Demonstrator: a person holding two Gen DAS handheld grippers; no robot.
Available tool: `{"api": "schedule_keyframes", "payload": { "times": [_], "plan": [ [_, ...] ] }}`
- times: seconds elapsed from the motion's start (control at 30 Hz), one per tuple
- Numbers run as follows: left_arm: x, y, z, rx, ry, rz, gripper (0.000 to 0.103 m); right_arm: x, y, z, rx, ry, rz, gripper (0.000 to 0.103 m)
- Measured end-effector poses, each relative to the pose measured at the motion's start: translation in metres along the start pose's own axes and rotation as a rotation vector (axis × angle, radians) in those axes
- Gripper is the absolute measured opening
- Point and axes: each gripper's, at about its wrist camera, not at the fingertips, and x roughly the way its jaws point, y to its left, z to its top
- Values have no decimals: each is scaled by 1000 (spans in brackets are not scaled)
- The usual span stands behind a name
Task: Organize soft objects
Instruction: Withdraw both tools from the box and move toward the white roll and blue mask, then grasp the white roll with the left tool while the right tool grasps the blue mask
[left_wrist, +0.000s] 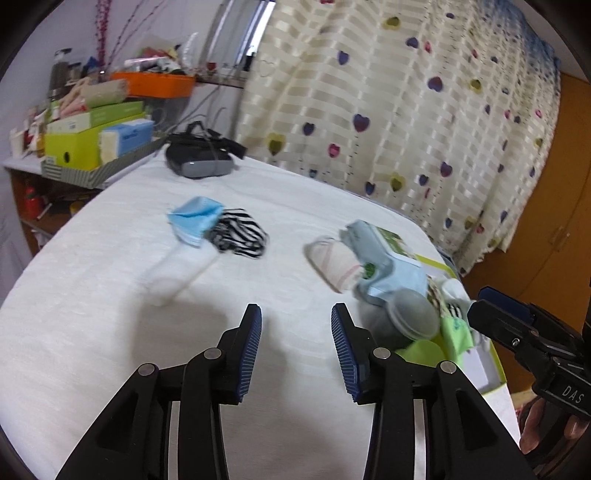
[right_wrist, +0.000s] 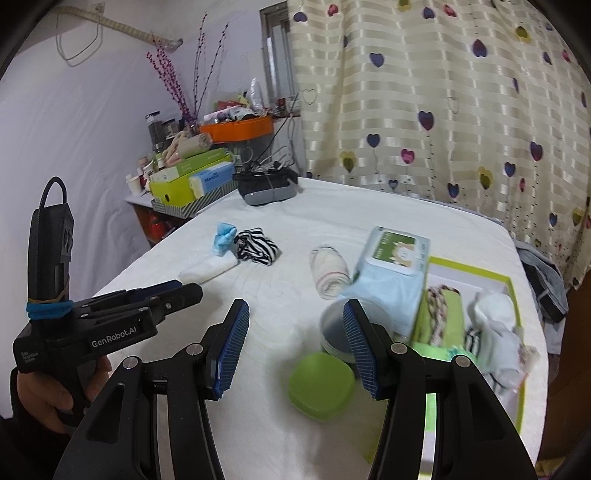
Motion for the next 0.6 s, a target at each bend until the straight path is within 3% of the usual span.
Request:
{"api": "schedule_keyframes", "payload": {
  "times": [0.33,0.6],
  "plan": [
    [5,46,12,-10,-17,88,43,32,22,16,-48,34,41,54],
    [28,75,24,36,17,125,46,55,35,36,-66,58,59,54]
  ]
}}
